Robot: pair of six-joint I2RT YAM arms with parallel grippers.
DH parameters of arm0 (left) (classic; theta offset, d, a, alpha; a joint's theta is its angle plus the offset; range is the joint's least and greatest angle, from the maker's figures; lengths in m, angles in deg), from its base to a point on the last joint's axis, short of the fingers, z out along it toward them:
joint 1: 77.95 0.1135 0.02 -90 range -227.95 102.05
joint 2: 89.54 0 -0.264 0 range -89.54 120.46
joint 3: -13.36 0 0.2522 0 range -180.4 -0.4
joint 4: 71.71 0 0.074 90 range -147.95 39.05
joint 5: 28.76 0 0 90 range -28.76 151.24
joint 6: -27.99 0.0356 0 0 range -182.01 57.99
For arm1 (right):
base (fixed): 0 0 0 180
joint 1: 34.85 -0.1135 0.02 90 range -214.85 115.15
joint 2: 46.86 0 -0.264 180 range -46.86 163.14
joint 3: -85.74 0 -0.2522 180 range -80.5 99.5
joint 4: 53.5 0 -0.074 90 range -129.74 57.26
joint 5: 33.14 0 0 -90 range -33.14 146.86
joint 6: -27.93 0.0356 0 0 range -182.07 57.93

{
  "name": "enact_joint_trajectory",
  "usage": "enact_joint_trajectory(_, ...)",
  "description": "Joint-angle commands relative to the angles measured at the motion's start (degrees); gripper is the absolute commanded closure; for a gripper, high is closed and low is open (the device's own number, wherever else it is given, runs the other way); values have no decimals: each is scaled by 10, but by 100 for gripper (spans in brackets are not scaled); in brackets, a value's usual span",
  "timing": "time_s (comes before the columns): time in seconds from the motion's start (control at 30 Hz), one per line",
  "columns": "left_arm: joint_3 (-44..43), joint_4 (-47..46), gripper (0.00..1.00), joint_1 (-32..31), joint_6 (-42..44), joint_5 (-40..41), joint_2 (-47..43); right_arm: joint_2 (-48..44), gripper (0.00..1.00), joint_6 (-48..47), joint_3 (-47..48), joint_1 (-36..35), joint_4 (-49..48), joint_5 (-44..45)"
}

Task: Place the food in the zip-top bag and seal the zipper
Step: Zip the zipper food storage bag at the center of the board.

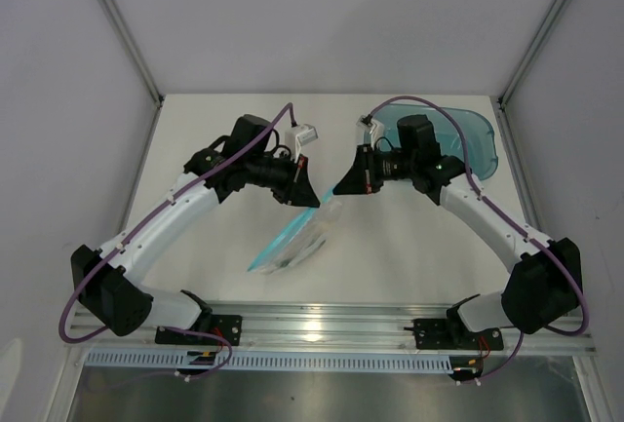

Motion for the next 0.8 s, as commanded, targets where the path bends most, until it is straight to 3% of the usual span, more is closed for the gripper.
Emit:
enact_joint_trajectory(0.0,-13,37,100,-1,6,-10,-28,-19,100,-5,-3,18,-24,53)
enact_joint_trajectory(0.77,50,65,100,0,-3,33,-109,5,100,-7,5,57,-31,44)
